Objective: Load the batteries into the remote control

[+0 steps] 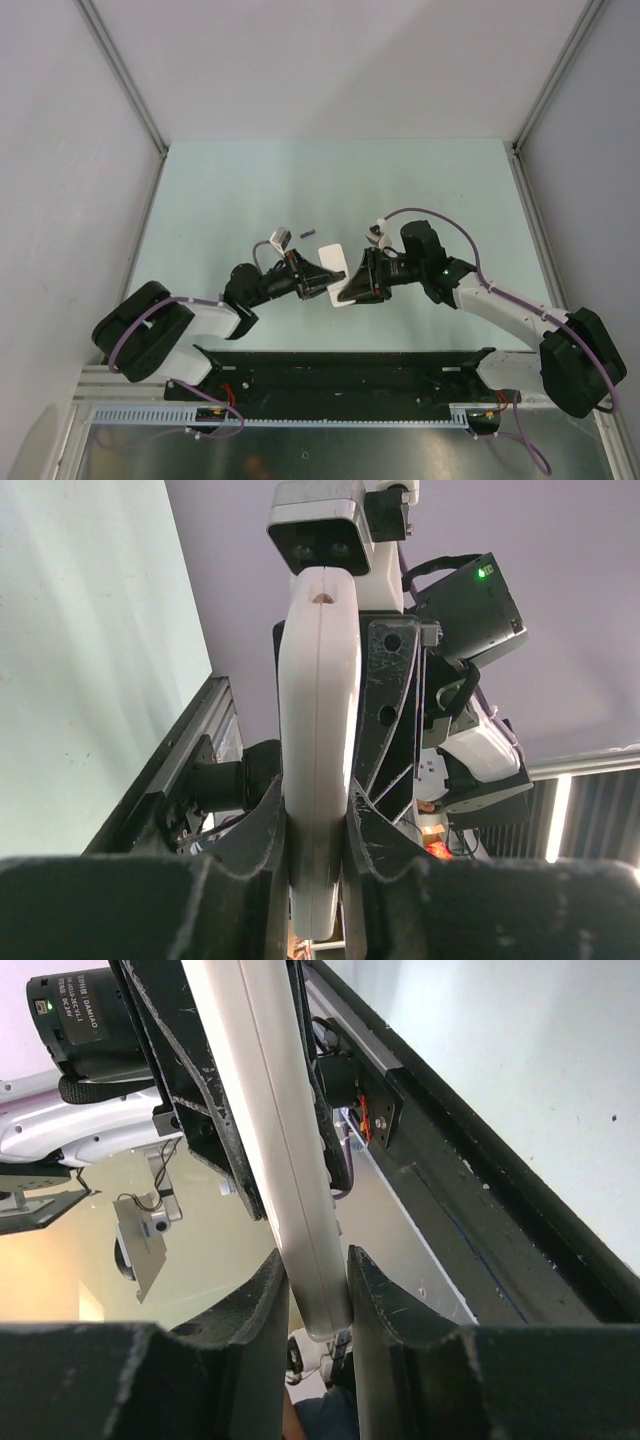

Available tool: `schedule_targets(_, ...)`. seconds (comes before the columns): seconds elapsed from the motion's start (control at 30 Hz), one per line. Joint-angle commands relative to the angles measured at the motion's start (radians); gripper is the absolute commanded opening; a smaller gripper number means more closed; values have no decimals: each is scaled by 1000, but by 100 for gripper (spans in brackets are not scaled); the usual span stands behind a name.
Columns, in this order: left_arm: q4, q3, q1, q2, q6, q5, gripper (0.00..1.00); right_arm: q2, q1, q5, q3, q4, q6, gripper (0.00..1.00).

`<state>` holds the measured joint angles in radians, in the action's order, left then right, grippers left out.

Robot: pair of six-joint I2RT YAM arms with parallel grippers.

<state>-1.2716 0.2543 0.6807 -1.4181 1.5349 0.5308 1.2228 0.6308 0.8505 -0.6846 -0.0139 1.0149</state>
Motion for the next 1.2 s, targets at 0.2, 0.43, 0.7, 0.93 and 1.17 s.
schedule_targets(0.2, -181, 13, 151, 62, -7, 222, 0, 14, -45, -274, -56, -147, 16, 12)
schedule_targets(0.43, -164, 14, 157, 70, -16, 230, 0, 17, -51, -318, -72, -139, 11, 12)
schedule_targets(0.7, -152, 13, 166, 67, -24, 238, 0, 24, -66, -352, -107, -162, 31, 12)
schedule_targets(0.93, -144, 7, 171, 74, -30, 245, 0, 58, -83, -357, -150, -167, 34, 13)
schedule_targets(1.17, -135, 3, 172, 79, -36, 258, 0, 89, -85, -355, -168, -186, 42, 17)
